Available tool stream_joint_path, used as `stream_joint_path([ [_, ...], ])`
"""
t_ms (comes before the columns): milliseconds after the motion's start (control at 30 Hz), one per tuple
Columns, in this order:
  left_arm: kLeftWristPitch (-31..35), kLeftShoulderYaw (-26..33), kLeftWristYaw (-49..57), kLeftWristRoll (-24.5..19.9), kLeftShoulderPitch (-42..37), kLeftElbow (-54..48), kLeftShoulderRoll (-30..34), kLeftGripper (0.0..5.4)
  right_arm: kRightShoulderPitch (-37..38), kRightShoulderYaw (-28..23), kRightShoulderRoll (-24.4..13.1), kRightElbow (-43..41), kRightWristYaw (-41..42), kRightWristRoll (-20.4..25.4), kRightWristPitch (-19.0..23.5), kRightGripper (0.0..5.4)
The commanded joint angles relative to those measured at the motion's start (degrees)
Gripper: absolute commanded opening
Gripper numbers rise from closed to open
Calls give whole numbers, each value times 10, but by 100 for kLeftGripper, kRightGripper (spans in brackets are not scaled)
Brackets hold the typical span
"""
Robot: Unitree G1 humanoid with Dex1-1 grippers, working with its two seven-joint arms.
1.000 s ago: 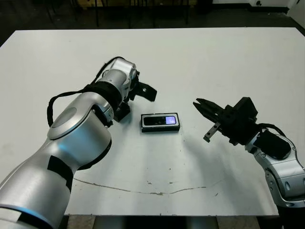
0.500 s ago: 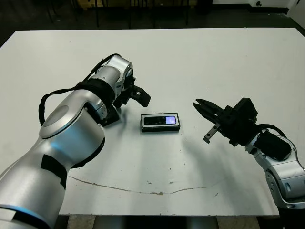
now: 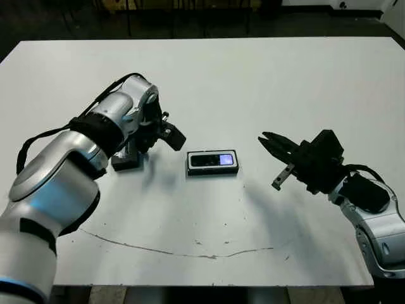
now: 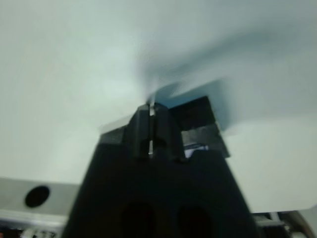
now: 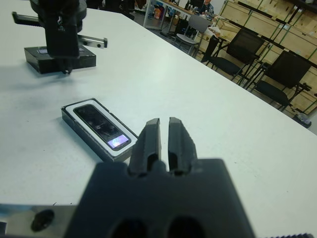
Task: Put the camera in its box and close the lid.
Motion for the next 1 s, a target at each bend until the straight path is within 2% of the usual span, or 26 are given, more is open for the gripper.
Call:
stream_joint_path([
  [33,13,3,-16,-6,44,-31,26,0,9,-1,-9,2,0,-2,3,1],
  [233,7,4,-39,-12,65,-73,54,0,5,0,-8,10,4,1,2,1],
  [333,-2,20,-49,-38,76,-103,66,0,7,-2,-8,10,3,3,5,1],
  [433,-7,61,-46,-93,88,-153,73,0,8,-2,-9,10,4,2,2,1],
  [633,74,184,5,-214,130,-266,77,0,9,2,-10,-3,-4,-4,22,1],
  [700,117,243,38,-270,154,-310,75,0,10,1,-11,-7,-3,-1,29,1],
  [767,176,308,91,-319,189,-374,68,0,12,-2,-10,-4,-1,3,24,1],
  [867,264,418,246,-370,277,-497,19,0,15,-3,-10,2,-1,-1,6,1],
  [900,282,445,302,-376,306,-535,-1,0,16,-4,-9,4,-1,0,5,1],
  [1000,314,495,464,-356,380,-629,-61,0,18,-6,-8,4,-2,5,9,1],
])
